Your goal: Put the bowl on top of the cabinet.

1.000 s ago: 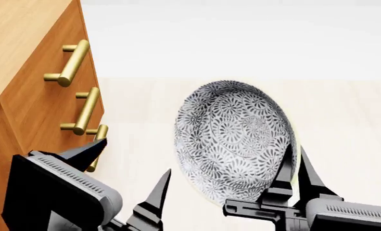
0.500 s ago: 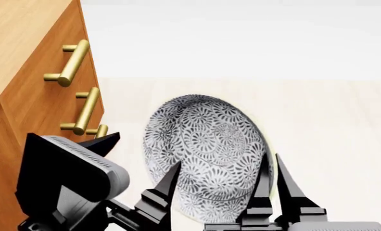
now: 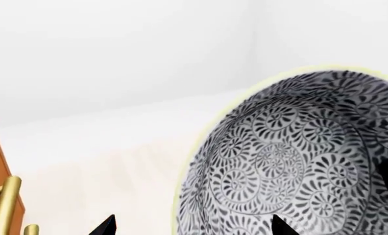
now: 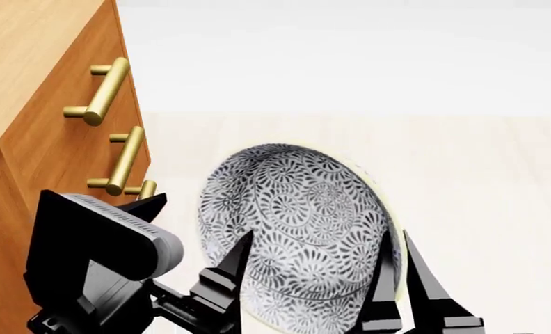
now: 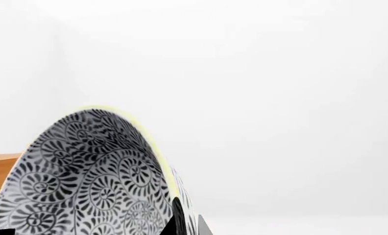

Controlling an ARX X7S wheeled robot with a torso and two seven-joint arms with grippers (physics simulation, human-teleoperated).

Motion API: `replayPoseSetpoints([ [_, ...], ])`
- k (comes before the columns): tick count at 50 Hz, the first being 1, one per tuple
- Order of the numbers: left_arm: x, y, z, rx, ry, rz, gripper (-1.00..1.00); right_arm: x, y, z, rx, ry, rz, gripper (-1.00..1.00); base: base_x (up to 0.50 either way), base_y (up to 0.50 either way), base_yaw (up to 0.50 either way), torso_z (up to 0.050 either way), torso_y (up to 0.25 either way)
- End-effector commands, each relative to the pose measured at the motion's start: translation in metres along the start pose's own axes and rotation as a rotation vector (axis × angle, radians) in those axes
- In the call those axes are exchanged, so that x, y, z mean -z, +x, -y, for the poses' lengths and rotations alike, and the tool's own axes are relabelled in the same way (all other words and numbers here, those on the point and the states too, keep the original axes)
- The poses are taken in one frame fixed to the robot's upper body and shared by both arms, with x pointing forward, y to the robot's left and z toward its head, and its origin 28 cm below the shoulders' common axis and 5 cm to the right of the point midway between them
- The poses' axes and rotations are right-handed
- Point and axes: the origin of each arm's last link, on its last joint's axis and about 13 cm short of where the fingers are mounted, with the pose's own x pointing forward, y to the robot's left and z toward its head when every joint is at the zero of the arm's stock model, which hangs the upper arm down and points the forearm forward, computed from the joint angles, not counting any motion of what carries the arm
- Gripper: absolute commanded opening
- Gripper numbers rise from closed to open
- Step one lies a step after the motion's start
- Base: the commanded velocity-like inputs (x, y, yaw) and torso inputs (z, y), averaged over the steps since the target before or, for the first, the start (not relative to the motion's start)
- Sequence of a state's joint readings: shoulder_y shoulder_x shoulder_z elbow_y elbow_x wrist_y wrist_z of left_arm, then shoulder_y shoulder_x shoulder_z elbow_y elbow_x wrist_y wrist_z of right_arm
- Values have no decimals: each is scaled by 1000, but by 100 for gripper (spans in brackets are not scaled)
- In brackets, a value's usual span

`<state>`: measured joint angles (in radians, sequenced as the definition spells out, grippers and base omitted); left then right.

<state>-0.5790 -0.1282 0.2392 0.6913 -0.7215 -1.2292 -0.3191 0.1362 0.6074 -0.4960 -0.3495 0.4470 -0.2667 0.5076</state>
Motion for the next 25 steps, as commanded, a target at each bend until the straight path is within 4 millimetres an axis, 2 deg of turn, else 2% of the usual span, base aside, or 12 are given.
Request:
replayPoseSetpoints([
  [1, 5, 7, -5, -44, -21, -5, 100, -12, -3, -1, -26, -2, 61, -100, 0, 0, 0, 0, 0],
  [25, 18, 11, -15, -100, -12, -27, 100, -12, -10, 0, -35, 8, 64, -100, 0, 0, 0, 0, 0],
])
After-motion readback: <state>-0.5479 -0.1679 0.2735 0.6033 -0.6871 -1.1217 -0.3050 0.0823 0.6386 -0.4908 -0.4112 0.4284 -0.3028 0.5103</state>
